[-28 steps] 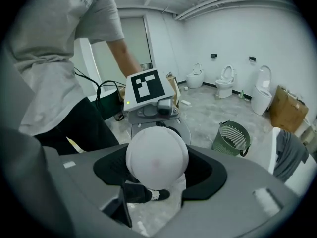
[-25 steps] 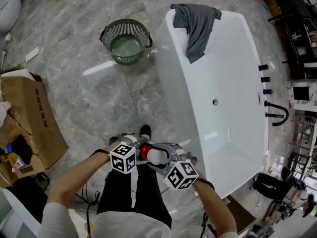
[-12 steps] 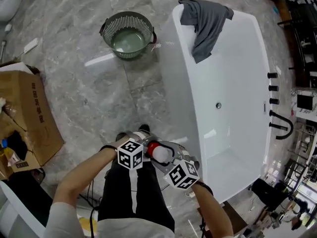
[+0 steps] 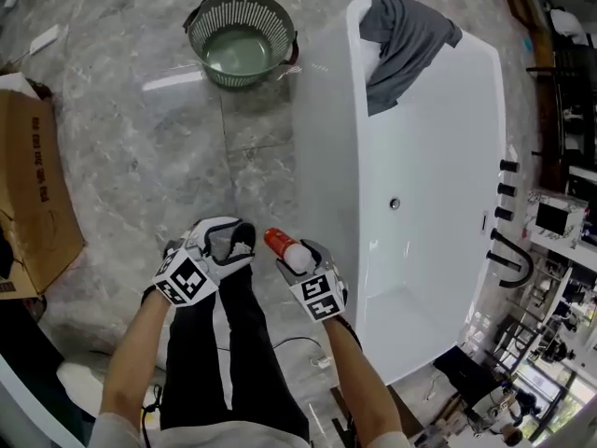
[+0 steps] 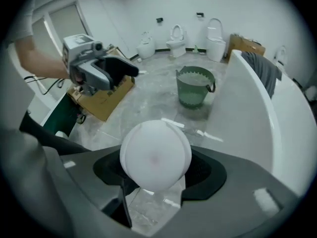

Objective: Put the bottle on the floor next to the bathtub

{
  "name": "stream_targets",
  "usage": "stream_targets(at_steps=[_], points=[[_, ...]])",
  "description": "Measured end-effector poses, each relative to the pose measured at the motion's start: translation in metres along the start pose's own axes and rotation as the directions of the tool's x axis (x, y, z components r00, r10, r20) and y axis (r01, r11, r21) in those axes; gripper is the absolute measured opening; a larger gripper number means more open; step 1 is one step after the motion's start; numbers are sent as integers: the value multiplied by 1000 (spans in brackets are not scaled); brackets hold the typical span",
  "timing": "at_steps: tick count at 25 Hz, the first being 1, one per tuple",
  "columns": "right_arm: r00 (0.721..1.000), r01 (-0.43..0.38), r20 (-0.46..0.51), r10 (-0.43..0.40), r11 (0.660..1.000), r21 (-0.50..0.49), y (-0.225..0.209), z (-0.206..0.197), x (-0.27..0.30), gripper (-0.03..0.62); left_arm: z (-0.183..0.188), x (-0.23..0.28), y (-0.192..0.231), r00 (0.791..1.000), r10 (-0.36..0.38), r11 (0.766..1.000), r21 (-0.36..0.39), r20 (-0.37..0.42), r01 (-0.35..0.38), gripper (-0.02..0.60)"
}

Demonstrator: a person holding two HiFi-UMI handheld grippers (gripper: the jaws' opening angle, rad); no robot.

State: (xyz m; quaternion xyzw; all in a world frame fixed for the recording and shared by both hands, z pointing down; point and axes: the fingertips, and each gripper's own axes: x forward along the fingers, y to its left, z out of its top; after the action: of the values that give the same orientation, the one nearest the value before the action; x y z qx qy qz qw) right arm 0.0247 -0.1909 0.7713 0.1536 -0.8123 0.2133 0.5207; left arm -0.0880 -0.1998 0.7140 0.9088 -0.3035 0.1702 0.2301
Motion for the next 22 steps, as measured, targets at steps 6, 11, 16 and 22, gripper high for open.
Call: stream_targets(at_steps=[6,11,16,22], points=[[988,152,-34,-149,931,332,-53,-36,42,282,-16,13,12,992,127,991,-48,18,-126,339],[976,210,-62,-207,840,500,-82,-57,72,281,-41,33,9,992,127,987,-106,12,-125,339],[972,227,-72,-222,822,522,-105,-76,118,282,-69,40,13,993,115,983,-144,20,-111,324],[969,243,-89,-229,840,486,-141,-102,184,281,-104,50,28,992,121,986,-118,28,-117,311]])
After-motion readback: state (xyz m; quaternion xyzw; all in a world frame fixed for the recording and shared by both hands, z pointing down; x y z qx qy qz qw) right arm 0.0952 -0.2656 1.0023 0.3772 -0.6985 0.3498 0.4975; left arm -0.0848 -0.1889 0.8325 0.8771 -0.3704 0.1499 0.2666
